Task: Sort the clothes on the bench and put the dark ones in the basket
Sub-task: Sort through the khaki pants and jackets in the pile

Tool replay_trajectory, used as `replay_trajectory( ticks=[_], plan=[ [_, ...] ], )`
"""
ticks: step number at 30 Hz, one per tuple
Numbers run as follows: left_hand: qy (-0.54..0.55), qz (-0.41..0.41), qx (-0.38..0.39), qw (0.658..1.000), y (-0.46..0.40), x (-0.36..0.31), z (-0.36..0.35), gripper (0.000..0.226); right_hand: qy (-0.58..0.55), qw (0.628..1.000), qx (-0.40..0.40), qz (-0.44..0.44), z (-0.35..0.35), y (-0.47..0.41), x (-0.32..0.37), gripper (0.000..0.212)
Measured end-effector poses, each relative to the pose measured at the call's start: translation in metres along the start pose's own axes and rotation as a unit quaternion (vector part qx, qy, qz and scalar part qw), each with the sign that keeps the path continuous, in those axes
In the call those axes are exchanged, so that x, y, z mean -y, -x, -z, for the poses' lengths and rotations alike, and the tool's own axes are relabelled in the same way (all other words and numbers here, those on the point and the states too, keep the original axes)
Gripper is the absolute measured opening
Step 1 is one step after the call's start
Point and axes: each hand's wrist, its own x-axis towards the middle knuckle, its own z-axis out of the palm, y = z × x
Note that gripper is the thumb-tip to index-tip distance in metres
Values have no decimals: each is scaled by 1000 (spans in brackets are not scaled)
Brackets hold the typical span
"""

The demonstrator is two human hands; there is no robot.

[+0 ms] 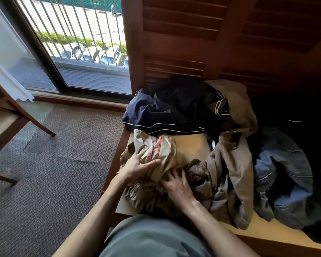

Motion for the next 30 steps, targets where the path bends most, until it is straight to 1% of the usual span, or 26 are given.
replay_trajectory(
  ticks=[1, 2, 3, 5, 6, 8, 9, 10, 11, 12, 13, 14, 15, 16, 17, 19, 21, 22, 24, 25, 26, 28, 30],
  plan=[
    [-7, 1, -16, 1000, -5, -1, 1, 99, 2, 1000, -21, -15, 0, -5, -3, 40],
    [-16, -1, -32, 999, -10, 0, 2, 100, 5, 999, -20, -30, 2, -11, -4, 42],
    [-26, -4, -50, 998, -13, -1, 3, 102, 17, 999, -8, -45, 5, -17, -2, 49],
    [-59, -5, -79, 995, -15, -7, 3, 104, 12, 998, 36, -58, 20, -31, 6, 60],
    [-75, 5, -86, 993, -14, -10, 2, 101, -3, 995, 80, -53, 27, -35, 8, 61],
    [-147, 13, -94, 985, -11, -10, -4, 87, -96, 976, 192, -44, 50, -45, -1, 59],
    [-204, -5, -109, 973, -9, -9, -8, 80, -166, 957, 235, -33, 66, -50, -11, 60],
    [-256, -32, -134, 957, -8, -8, -10, 75, -252, 933, 256, -21, 82, -55, -23, 58],
    [-293, -62, -159, 941, -7, -6, -11, 73, -337, 908, 248, -25, 96, -59, -35, 50],
    [-316, -90, -181, 927, -8, -4, -11, 73, -408, 887, 212, -49, 108, -66, -47, 40],
    [-327, -120, -191, 918, -9, -3, -11, 71, -447, 876, 159, -85, 116, -75, -61, 33],
    [-332, -155, -188, 911, -10, -6, -11, 63, -453, 878, 99, -121, 121, -86, -73, 30],
    [-330, -188, -179, 908, -11, -9, -13, 55, -430, 888, 49, -157, 123, -99, -86, 34],
    [-317, -210, -168, 909, -11, -14, -16, 52, -399, 899, 13, -180, 124, -112, -97, 42],
    [-299, -215, -161, 916, -11, -18, -19, 52, -362, 911, -5, -196, 124, -126, -105, 53],
    [-258, -201, -164, 931, -12, -18, -27, 50, -270, 942, -1, -201, 122, -155, -119, 75],
    [-234, -189, -180, 937, -18, -9, -37, 44, -187, 964, 9, -191, 117, -185, -125, 89],
    [-230, -190, -191, 935, -20, -4, -41, 40, -171, 968, -4, -186, 114, -200, -124, 91],
    [-235, -191, -217, 928, -24, 5, -50, 35, -171, 970, -45, -169, 107, -230, -117, 89],
    [-237, -192, -226, 925, -25, 6, -52, 35, -172, 971, -50, -156, 103, -244, -112, 89],
    [-238, -190, -232, 924, -27, 8, -53, 35, -163, 976, -40, -136, 99, -258, -105, 91],
    [-243, -179, -241, 923, -33, 10, -53, 36, -165, 981, 20, -102, 87, -278, -91, 97],
    [-250, -165, -243, 923, -38, 15, -53, 37, -212, 966, 93, -113, 67, -290, -81, 100]
  ],
)
